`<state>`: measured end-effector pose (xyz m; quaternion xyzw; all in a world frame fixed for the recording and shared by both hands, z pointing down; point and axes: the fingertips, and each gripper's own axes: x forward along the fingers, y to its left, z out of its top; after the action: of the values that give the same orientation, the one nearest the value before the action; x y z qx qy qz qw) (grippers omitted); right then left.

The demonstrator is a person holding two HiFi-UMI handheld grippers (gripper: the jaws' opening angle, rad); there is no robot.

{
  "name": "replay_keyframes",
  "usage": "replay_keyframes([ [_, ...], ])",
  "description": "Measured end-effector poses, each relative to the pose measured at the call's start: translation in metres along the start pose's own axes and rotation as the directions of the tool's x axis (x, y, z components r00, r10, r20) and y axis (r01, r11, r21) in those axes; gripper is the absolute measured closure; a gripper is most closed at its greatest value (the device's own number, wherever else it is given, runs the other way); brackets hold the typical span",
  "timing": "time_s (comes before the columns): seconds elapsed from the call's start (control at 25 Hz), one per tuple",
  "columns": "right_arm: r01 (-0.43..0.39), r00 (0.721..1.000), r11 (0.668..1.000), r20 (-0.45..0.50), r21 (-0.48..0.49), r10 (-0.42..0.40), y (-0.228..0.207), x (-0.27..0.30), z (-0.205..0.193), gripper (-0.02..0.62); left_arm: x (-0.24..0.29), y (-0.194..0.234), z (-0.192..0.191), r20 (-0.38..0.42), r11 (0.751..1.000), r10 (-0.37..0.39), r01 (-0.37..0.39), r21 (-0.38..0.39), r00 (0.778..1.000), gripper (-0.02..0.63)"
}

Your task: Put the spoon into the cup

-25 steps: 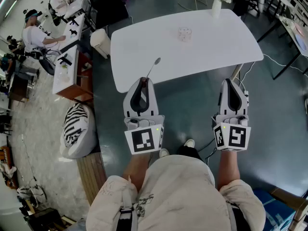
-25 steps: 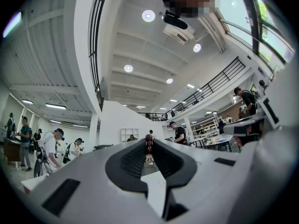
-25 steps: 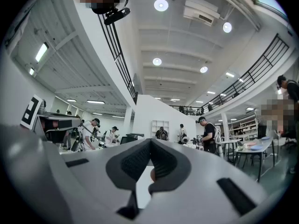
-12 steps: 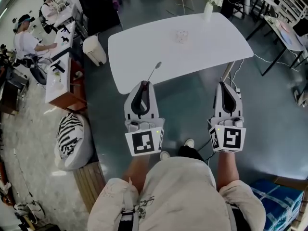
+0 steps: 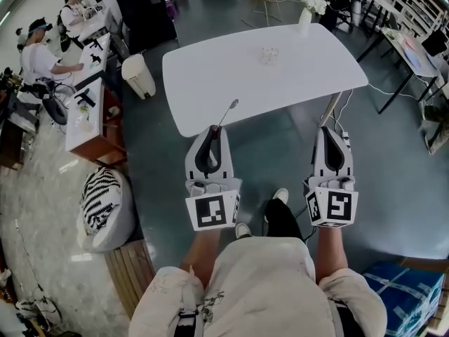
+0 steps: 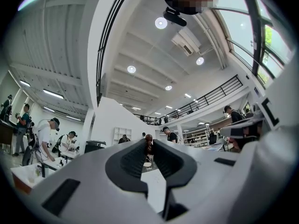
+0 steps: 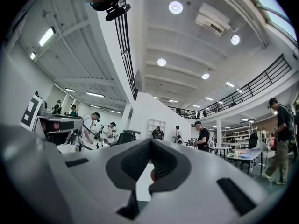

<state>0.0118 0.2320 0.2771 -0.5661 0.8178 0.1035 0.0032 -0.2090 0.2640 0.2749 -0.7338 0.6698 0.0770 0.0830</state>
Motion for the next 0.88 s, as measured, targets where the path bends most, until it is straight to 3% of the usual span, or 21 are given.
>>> replay_keyframes([
  [0.48,-0.035,0.999,0.999,-0.015,0.011,0.035,0.013,0.042,-0.014,0.607,0.023,0.020,-0.018,-0.017,1.000,0.018,-0.017,0.018,1.000,0.563],
  [0.88,0.000,1.000,0.999,-0.009,0.051,0.000,-0.035,0.099,-0.034,0.607,0.094,0.002,-0.037,-0.035,1.000,-0.009,0.010,0.025,0.999,0.563],
])
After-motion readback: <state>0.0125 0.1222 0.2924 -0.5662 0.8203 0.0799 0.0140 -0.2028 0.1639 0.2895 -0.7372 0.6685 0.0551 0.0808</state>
